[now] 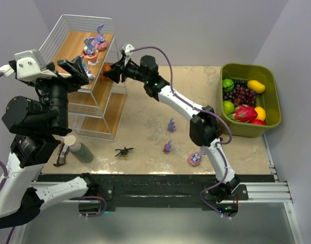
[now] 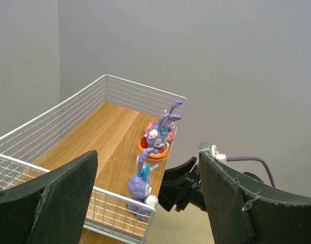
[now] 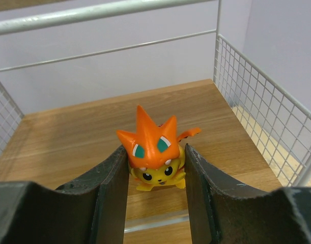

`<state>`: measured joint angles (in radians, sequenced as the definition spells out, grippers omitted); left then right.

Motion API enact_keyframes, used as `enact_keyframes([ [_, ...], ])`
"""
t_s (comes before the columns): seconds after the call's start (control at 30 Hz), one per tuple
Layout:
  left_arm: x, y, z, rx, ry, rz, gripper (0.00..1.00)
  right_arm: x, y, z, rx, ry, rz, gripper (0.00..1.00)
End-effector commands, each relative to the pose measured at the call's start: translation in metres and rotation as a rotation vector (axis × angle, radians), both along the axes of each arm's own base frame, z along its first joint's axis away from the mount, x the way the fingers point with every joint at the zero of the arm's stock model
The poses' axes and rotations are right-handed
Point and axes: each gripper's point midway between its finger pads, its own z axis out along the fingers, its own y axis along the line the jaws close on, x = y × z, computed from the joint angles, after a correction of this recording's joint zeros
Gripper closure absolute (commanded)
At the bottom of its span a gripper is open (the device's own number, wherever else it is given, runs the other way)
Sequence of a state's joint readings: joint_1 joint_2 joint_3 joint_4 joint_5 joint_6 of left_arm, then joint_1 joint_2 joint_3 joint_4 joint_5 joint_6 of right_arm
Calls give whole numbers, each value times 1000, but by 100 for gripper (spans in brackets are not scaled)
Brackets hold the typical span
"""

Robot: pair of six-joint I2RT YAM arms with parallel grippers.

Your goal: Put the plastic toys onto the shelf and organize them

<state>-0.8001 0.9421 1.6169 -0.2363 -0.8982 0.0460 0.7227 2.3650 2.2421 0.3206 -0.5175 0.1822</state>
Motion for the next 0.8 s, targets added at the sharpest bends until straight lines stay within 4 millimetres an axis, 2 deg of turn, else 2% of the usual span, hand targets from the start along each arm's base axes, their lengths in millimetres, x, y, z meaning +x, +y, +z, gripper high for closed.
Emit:
enact_keyframes([
  [0.0, 0, 2, -2, -5, 4, 16, 15, 0, -7, 47, 60, -118, -26, 100],
  [0.77, 0, 4, -5, -4, 12, 25, 15, 1, 1, 33, 89, -58, 6, 100],
])
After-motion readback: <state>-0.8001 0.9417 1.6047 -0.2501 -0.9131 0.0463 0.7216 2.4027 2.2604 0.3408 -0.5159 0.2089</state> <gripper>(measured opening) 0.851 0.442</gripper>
